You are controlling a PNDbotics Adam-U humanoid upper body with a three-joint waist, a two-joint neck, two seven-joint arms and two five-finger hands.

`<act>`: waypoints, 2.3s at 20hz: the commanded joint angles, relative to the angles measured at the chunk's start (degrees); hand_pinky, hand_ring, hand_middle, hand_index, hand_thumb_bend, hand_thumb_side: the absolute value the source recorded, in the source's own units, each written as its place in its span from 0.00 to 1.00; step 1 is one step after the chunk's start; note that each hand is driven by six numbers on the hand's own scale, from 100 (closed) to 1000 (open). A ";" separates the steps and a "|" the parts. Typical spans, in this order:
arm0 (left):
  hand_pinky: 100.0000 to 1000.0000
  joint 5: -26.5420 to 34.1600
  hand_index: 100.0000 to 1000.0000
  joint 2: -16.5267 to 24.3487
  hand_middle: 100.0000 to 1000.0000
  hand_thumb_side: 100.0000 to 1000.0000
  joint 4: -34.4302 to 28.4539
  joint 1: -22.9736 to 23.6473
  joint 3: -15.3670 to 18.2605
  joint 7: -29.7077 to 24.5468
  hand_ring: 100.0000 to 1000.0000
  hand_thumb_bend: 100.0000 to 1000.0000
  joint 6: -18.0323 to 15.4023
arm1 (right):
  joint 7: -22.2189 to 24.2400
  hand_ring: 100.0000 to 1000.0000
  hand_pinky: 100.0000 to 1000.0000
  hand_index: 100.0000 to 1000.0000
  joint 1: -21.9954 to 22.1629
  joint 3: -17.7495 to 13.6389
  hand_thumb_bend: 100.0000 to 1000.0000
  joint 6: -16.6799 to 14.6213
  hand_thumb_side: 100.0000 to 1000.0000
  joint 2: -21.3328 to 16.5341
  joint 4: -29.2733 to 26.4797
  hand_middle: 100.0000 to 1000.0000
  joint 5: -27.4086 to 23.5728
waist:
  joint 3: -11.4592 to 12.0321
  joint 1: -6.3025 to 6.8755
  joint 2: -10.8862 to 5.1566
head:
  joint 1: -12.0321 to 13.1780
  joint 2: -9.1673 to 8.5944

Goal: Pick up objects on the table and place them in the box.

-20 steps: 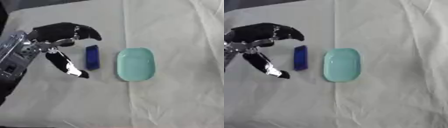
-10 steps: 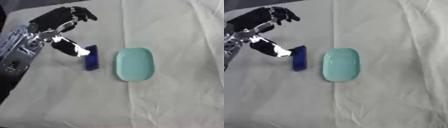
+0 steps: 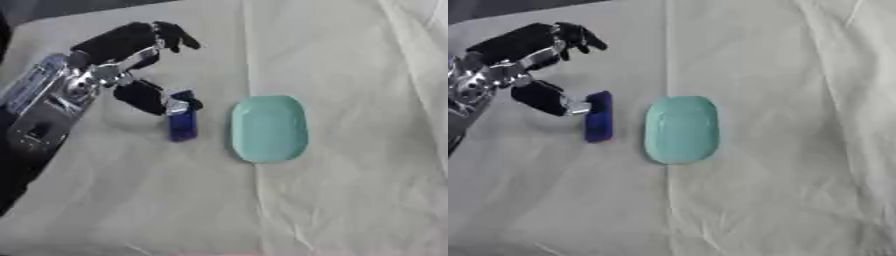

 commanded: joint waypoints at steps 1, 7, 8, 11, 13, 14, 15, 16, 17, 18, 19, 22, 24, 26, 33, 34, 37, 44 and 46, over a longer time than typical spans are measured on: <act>0.53 0.22 0.87 0.44 0.77 0.54 -0.94 -0.79 -0.15 -0.80 0.74 0.37 0.32 | 0.18 0.91 0.84 0.91 -0.50 -0.06 0.00 -0.09 0.40 -1.05 -0.76 0.99 -0.19 | -0.11 -0.41 -0.69 | 0.38 -0.21; 0.49 -0.31 0.88 -0.61 0.77 0.61 -0.94 -0.44 -1.44 -1.73 0.74 0.25 1.01 | 0.50 0.91 0.83 0.91 -0.73 0.13 0.00 -0.12 0.40 -0.99 -0.76 0.99 -0.48 | -0.43 -0.32 -0.54 | 0.38 -0.21; 0.50 -0.33 0.88 -0.73 0.77 0.61 -0.94 -0.31 -1.65 -1.86 0.75 0.25 1.06 | 0.57 0.91 0.83 0.91 -0.79 0.16 0.00 -0.14 0.40 -0.98 -0.76 0.99 -0.54 | -0.49 -0.31 -0.50 | 0.38 -0.21; 0.53 -0.34 0.90 -0.93 0.79 0.65 -0.94 0.40 -2.51 -2.87 0.76 0.29 0.78 | 0.74 0.91 0.83 0.91 -1.09 0.25 0.00 -0.23 0.40 -0.91 -0.76 1.00 -0.67 | -0.78 -0.28 -0.30 | 0.54 -0.21; 0.55 -0.10 0.91 -0.70 0.80 0.69 -0.94 1.11 -3.15 -4.00 0.78 0.31 0.23 | 0.81 0.91 0.83 0.91 -1.28 0.27 0.00 -0.28 0.40 -0.88 -0.76 1.00 -0.72 | -0.96 -0.26 -0.17 | 0.65 -0.21; 0.57 0.02 0.92 -0.57 0.81 0.71 -0.94 1.38 -3.33 -4.57 0.78 0.32 -0.08 | 0.83 0.91 0.83 0.91 -1.34 0.28 0.00 -0.30 0.40 -0.88 -0.76 1.00 -0.76 | -1.00 -0.25 -0.13 | 0.70 -0.21; 0.56 0.14 0.92 -0.42 0.81 0.73 -0.94 1.75 -3.57 -5.19 0.79 0.30 -0.33 | 0.87 0.91 0.83 0.91 -1.38 0.30 0.00 -0.31 0.40 -0.90 -0.76 1.00 -0.79 | -1.03 -0.22 -0.06 | 0.76 -0.21; 0.55 0.21 0.92 -0.34 0.81 0.75 -0.94 2.00 -3.68 -5.66 0.79 0.27 -0.43 | 0.90 0.91 0.83 0.91 -1.40 0.31 0.00 -0.30 0.40 -0.92 -0.76 1.00 -0.81 | -1.03 -0.21 -0.02 | 0.80 -0.21; 0.53 0.15 0.92 -0.33 0.81 0.74 -0.94 2.23 -3.72 -5.94 0.78 0.21 -0.22 | 0.94 0.91 0.83 0.91 -1.40 0.31 0.00 -0.28 0.40 -0.95 -0.76 1.00 -0.83 | -1.02 -0.20 0.02 | 0.86 -0.21; 0.50 0.03 0.90 -0.39 0.80 0.72 -0.94 2.38 -3.73 -5.98 0.76 0.14 0.17 | 0.97 0.91 0.83 0.91 -1.40 0.32 0.00 -0.27 0.40 -0.97 -0.76 1.00 -0.85 | -1.00 -0.20 0.05 | 0.90 -0.21; 0.47 -0.31 0.90 -0.52 0.79 0.69 -0.94 2.53 -3.67 -5.68 0.74 0.09 1.06 | 1.00 0.91 0.83 0.91 -1.41 0.32 0.00 -0.27 0.40 -0.98 -0.76 1.00 -0.87 | -0.98 -0.20 0.08 | 0.93 -0.21; 0.40 -2.35 0.89 -1.29 0.77 0.63 -0.94 2.80 -4.02 -4.24 0.68 0.08 4.08 | 1.10 0.91 0.83 0.91 -1.45 0.34 0.00 -0.28 0.40 -0.97 -0.76 1.00 -0.95 | -1.00 -0.22 0.15 | 1.00 -0.21; 0.37 -4.25 0.89 -2.13 0.77 0.59 -0.94 2.86 -4.26 -2.80 0.64 0.09 5.79 | 1.17 0.91 0.83 0.91 -1.46 0.34 0.00 -0.30 0.40 -0.95 -0.76 1.00 -1.00 | -1.01 -0.23 0.20 | 1.02 -0.21; 0.38 -5.82 0.89 -2.80 0.76 0.59 -0.94 2.96 -4.62 -1.65 0.63 0.11 6.72 | 1.24 0.91 0.83 0.91 -1.49 0.34 0.00 -0.31 0.40 -0.92 -0.76 1.00 -1.05 | -1.05 -0.24 0.25 | 1.04 -0.21; 0.40 -7.44 0.89 -3.38 0.77 0.61 -0.94 3.43 -5.23 -2.47 0.64 0.15 7.17 | 1.47 0.91 0.84 0.91 -1.55 0.37 0.00 -0.37 0.40 -0.95 -0.76 1.00 -1.21 | -1.12 -0.19 0.35 | 1.13 -0.21; 0.40 -7.50 0.89 -3.41 0.77 0.61 -0.94 3.43 -5.22 -2.66 0.64 0.15 7.22 | 1.49 0.91 0.84 0.91 -1.53 0.37 0.00 -0.39 0.40 -0.97 -0.76 1.00 -1.25 | -1.12 -0.19 0.36 | 1.14 -0.21; 0.41 -7.89 0.89 -3.57 0.77 0.63 -0.94 3.48 -5.34 -3.36 0.64 0.15 7.22 | 1.57 0.91 0.84 0.91 -1.53 0.37 0.00 -0.49 0.40 -1.02 -0.76 1.00 -1.37 | -1.18 -0.15 0.43 | 1.16 -0.21; 0.51 -8.24 0.93 -3.52 0.81 0.71 -0.94 3.75 -5.83 -9.03 0.72 0.25 5.41 | 1.83 0.91 0.84 0.91 -1.63 0.41 0.00 -0.61 0.40 -1.04 -0.76 1.00 -1.64 | -1.34 -0.03 0.49 | 1.20 -0.21; 0.53 -8.26 0.95 -3.44 0.82 0.74 -0.94 3.80 -5.81 -11.31 0.74 0.28 4.75 | 1.92 0.91 0.84 0.91 -1.70 0.44 0.00 -0.64 0.40 -1.04 -0.76 1.00 -1.72 | -1.41 -0.01 0.54 | 1.21 -0.21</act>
